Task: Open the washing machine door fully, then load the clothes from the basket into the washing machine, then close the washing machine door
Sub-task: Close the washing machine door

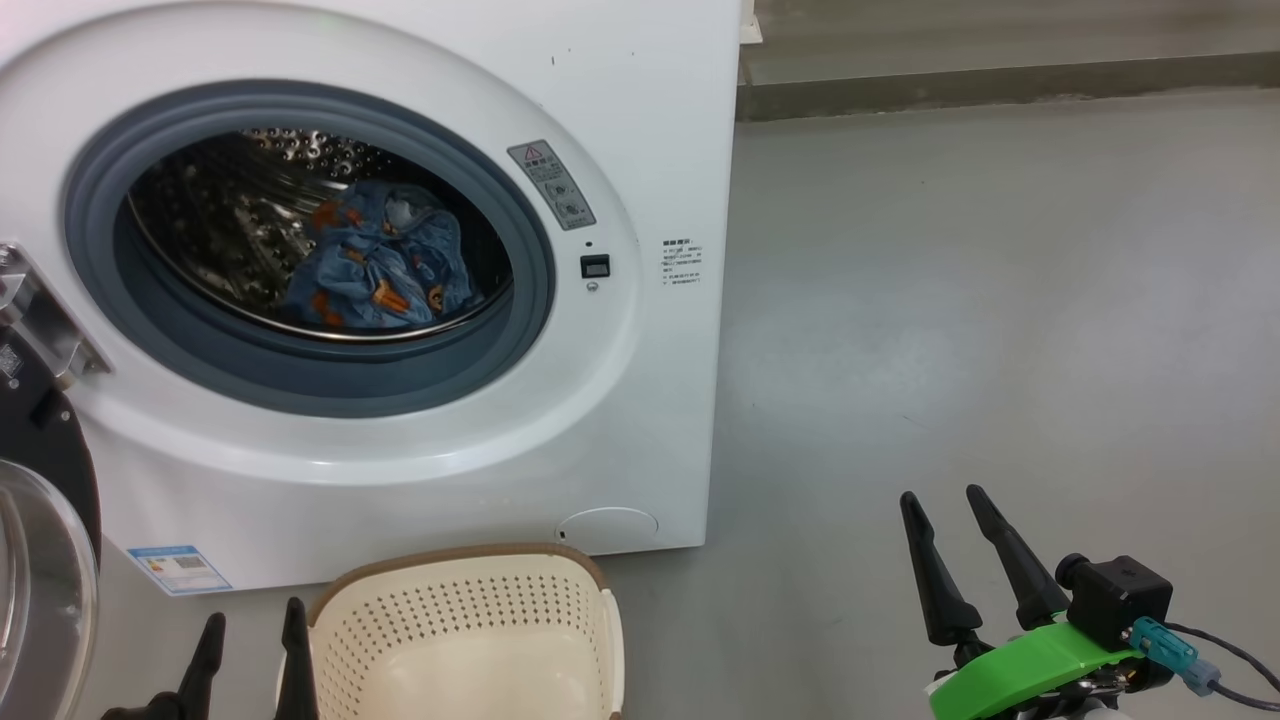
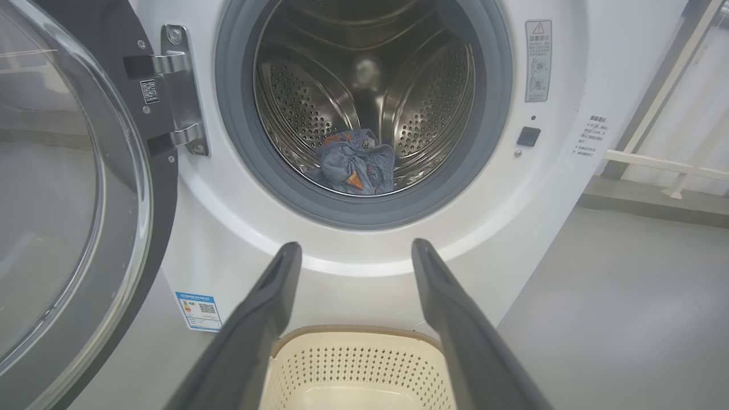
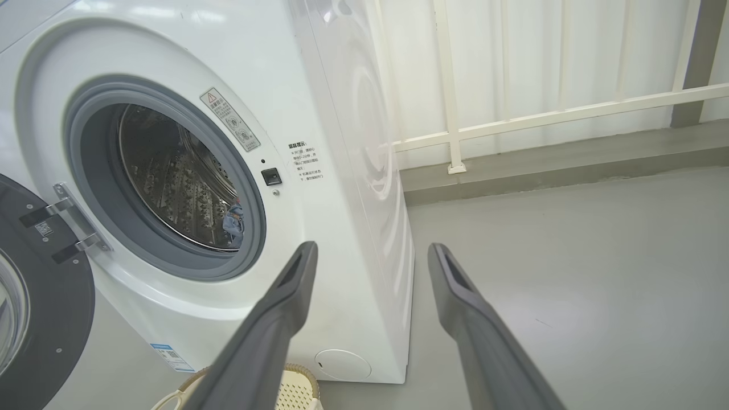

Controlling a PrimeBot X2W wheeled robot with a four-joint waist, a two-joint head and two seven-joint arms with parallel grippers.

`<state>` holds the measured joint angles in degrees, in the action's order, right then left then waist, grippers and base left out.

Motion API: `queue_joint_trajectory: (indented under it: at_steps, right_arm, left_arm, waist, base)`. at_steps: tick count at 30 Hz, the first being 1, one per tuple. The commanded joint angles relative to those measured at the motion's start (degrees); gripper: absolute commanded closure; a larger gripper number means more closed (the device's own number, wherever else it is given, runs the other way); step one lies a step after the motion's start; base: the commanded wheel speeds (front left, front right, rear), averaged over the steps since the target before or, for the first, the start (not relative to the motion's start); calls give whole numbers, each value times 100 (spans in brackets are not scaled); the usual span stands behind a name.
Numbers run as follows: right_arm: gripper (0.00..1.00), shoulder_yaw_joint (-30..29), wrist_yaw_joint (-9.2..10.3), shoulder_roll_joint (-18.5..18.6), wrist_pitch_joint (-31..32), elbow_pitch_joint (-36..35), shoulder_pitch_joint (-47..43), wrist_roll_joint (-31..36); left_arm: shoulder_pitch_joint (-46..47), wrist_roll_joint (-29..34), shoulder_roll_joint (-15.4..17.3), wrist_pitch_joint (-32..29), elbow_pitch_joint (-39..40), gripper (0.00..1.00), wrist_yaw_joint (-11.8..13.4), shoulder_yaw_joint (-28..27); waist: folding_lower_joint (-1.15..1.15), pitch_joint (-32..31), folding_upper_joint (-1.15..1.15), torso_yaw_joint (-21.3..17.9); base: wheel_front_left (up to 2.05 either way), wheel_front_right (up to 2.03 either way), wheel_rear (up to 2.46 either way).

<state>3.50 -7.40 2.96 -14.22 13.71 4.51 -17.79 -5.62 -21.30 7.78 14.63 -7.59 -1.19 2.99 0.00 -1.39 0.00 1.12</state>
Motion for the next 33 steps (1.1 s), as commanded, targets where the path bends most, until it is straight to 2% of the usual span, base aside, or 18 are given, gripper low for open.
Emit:
queue_joint_trajectory:
  at_steps: [1,15,33]
  right_arm:
    - [0,169,-9,-8,-59,-122,161,-42]
    - [0,204,-9,-8,-70,-81,201,-44]
    - [0,233,-9,-8,-74,-53,243,-20]
  left_arm:
    - [240,70,14,37,80,0,-41,-259]
    - [264,226,-149,37,-93,0,-218,-384]
    - [272,336,-246,37,-199,0,-281,-473]
  waist:
    - [0,-9,0,-3]
    - [0,-55,0,-10]
    - [0,-99,0,-64]
  base:
    - [0,0,0]
    - [0,0,0]
    - [0,0,0]
